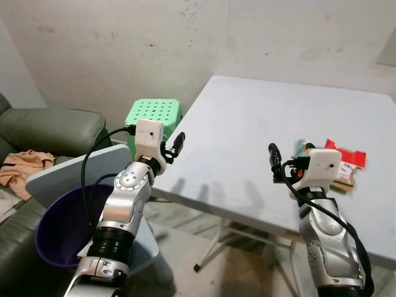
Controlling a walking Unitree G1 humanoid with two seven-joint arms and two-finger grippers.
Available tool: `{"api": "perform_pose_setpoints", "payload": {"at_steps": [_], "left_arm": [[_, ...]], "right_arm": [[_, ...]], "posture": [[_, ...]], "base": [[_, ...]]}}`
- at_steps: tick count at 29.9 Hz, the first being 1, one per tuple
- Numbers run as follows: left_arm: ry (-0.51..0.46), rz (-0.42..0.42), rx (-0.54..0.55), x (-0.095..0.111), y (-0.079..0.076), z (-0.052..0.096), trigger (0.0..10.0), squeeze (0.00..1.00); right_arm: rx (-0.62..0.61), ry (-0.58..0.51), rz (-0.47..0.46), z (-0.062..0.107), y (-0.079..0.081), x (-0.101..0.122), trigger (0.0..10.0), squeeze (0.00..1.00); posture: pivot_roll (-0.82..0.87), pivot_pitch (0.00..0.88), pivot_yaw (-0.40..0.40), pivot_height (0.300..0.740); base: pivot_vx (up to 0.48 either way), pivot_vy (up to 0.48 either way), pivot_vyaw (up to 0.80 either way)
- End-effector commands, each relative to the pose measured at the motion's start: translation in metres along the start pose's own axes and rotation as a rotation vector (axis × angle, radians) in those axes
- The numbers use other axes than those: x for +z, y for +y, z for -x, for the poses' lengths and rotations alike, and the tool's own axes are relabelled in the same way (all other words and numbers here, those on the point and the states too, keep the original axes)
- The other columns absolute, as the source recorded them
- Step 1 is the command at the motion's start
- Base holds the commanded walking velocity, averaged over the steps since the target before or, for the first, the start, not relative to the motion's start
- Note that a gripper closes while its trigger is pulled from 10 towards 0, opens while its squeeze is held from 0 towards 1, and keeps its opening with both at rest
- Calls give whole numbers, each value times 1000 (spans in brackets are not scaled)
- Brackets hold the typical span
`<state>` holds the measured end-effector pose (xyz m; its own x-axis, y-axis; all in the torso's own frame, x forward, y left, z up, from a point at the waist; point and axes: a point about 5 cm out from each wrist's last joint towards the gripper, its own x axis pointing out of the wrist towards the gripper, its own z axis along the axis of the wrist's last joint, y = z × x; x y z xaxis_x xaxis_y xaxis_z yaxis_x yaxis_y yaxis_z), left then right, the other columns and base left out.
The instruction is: Picking trash to rubbish bin
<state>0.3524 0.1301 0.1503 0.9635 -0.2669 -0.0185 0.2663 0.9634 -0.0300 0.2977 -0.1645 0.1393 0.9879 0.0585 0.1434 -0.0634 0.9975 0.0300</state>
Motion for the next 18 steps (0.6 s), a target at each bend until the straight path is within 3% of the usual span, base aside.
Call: {"api": "perform_pose_setpoints", "payload": {"at_steps": [1,8,18], "left_arm": [[-10,-3,3,4,0,-1,10000,0],[-20,-7,5,5,-1,0,10000,0],[-31,-17,-20,5,-2,1,10000,0]], "right_arm": [[-7,-9,6,0,-3,3,10000,0],[-5,-8,5,0,-2,3,10000,0],[-5,-4,5,1,-2,2,10000,0]], "posture": [[20,0,25,740],[20,0,25,740],[21,0,25,740]], "base": [[285,0,0],[283,0,0],[0,0,0]]}}
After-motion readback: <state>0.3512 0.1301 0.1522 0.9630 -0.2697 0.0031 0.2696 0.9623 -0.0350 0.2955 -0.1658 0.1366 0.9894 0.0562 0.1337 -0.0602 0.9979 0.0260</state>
